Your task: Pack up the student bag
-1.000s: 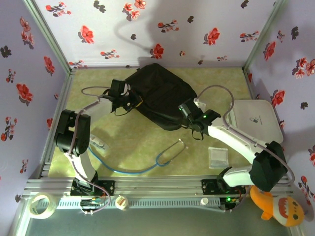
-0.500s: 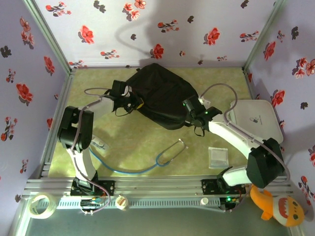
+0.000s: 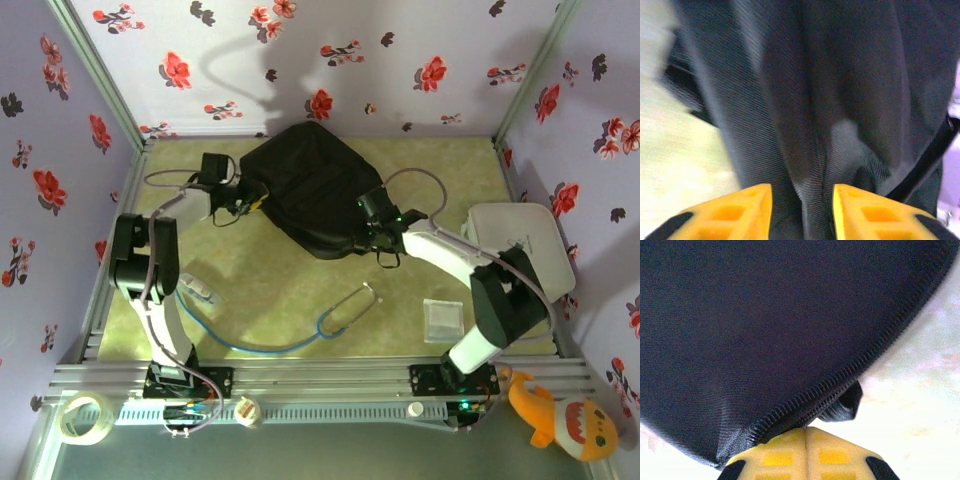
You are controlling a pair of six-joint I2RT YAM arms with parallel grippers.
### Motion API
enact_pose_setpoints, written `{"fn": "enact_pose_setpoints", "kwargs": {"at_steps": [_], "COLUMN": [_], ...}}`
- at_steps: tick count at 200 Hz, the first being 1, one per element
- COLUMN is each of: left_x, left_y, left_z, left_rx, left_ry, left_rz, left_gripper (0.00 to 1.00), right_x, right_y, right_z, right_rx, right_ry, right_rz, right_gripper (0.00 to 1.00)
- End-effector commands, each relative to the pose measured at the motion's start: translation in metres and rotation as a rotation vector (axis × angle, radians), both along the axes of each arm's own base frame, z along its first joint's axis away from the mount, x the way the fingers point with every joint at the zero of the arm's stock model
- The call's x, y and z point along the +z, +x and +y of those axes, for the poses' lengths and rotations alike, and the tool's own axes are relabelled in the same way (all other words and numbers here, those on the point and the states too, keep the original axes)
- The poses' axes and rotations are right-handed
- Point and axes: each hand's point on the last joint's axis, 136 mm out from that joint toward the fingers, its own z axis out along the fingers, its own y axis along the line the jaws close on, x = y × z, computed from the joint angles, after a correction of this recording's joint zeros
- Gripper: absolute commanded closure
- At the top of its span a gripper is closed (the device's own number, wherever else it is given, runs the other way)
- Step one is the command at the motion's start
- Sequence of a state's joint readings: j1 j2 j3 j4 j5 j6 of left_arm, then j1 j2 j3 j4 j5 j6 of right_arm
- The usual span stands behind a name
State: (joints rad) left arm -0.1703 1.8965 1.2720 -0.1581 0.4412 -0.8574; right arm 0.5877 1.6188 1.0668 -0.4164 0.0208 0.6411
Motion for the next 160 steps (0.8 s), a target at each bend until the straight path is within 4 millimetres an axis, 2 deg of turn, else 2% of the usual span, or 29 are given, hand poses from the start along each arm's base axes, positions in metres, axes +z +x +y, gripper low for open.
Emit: {"fn": "enact_pose_setpoints", "kwargs": {"at_steps": [1, 19, 37, 54, 80, 105, 120, 160], "left_x": [0.000, 0.004, 0.010, 0.014, 0.015, 0.012, 0.005, -0.015], "left_y": [-0.015, -0.031, -0.048, -0.062, -0.079, -0.084, -0.084, -0.091], "left_z": [0.022, 0.019, 0.000, -0.029, -0.085, -0.127, -0.136, -0.137], "left_rx": [0.032, 0.035, 0.010, -0.016, -0.058, -0.074, -0.063, -0.047], "left_ry": [0.090, 0.081, 0.064, 0.024, -0.054, -0.122, -0.106, -0.056], "left_rz": [0.016, 0.030, 0.030, 0.036, 0.045, 0.056, 0.071, 0.133], "left_gripper": [0.51, 0.44, 0.40, 0.37, 0.37, 0.43, 0.46, 0.53], "right_x": [0.010, 0.007, 0.007, 0.011, 0.015, 0.014, 0.015, 0.019], "right_y": [0.017, 0.025, 0.028, 0.030, 0.030, 0.028, 0.027, 0.025], "right_z": [0.036, 0.043, 0.045, 0.046, 0.043, 0.042, 0.041, 0.039], "right_rx": [0.092, 0.091, 0.092, 0.091, 0.086, 0.088, 0.084, 0.076], "right_ry": [0.075, 0.085, 0.091, 0.097, 0.102, 0.112, 0.116, 0.126], "right_rz": [-0.048, -0.050, -0.056, -0.072, -0.085, -0.080, -0.080, -0.088], "right_gripper": [1.00, 1.00, 1.00, 1.00, 1.00, 1.00, 1.00, 1.00]}}
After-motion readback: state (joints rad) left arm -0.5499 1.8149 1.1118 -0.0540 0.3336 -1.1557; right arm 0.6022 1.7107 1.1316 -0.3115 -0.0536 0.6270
